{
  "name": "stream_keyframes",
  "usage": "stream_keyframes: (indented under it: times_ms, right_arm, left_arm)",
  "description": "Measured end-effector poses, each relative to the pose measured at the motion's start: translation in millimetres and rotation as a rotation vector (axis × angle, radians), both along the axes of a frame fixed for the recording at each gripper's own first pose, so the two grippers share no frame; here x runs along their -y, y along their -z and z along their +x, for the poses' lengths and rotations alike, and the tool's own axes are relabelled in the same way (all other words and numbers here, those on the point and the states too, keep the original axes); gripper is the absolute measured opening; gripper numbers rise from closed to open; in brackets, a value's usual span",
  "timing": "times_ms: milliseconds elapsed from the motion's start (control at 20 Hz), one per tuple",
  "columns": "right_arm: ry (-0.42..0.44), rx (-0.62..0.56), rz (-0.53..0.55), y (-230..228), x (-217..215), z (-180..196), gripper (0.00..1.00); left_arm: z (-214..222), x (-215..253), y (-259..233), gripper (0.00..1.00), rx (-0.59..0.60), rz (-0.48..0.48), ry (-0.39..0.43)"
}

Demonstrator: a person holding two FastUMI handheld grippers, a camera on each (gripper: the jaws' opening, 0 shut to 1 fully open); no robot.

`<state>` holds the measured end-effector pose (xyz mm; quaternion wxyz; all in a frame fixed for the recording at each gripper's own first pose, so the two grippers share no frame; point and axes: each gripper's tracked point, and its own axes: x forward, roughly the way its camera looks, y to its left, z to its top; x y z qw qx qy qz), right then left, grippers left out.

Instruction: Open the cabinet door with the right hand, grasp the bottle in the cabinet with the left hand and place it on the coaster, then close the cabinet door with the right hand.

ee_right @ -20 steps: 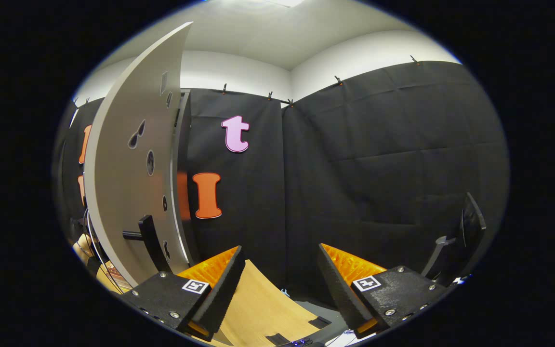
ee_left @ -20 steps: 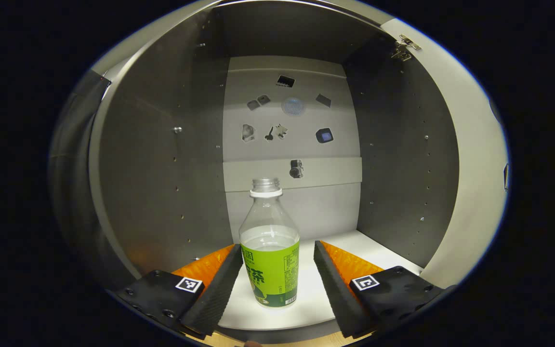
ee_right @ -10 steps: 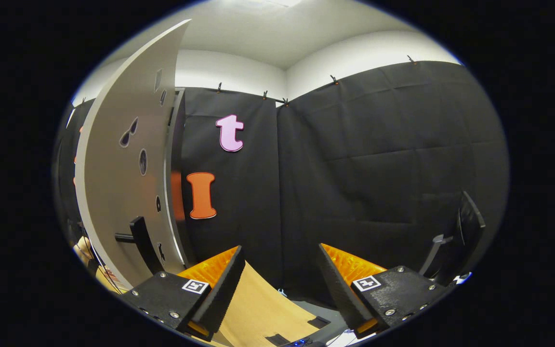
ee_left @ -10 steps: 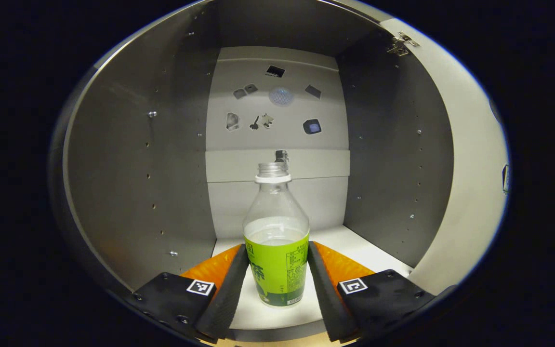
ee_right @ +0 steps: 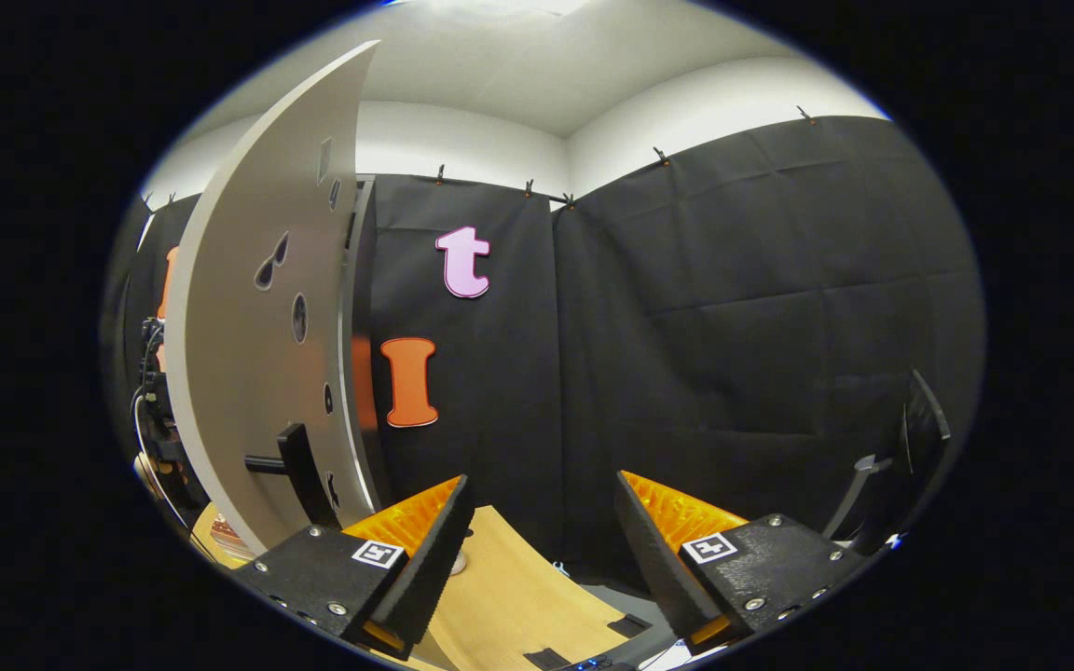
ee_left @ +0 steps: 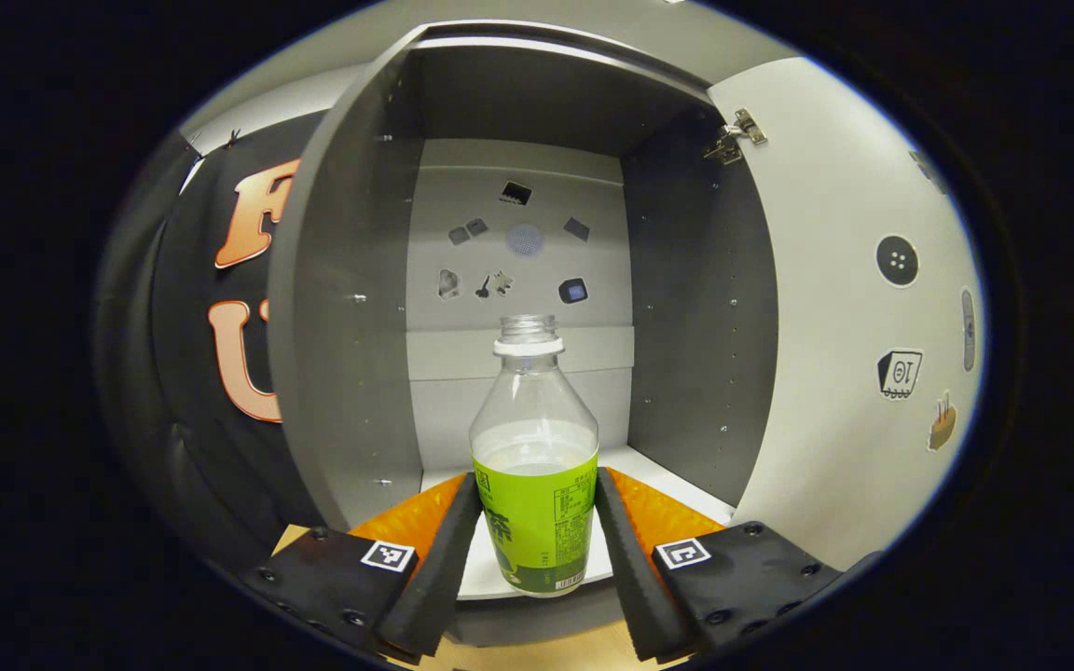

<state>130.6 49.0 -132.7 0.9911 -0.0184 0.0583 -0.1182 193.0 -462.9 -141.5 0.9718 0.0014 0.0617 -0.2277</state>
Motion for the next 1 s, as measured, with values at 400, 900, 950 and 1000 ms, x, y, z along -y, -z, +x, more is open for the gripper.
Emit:
stream_keyframes:
  times_ms: [400, 900, 950, 1000]
  right_arm:
    - [-0.068, 0.003, -0.011, -2, -12, 1, 0.98]
    - [-0.115, -0.014, 0.004, 4, -24, -2, 0.98]
    - [-0.119, -0.015, 0.005, 4, -26, -1, 0.98]
    - [-0.121, -0.016, 0.008, 4, -26, -1, 0.98]
  left_arm:
    - [-41, -74, -6, 0.77, 0.016, 0.017, -0.074]
    - [-79, -167, 36, 0.79, -0.030, 0.054, -0.190]
    - [-82, -175, 43, 0.79, -0.034, 0.060, -0.198]
    - [-86, -181, 48, 0.79, -0.036, 0.063, -0.207]
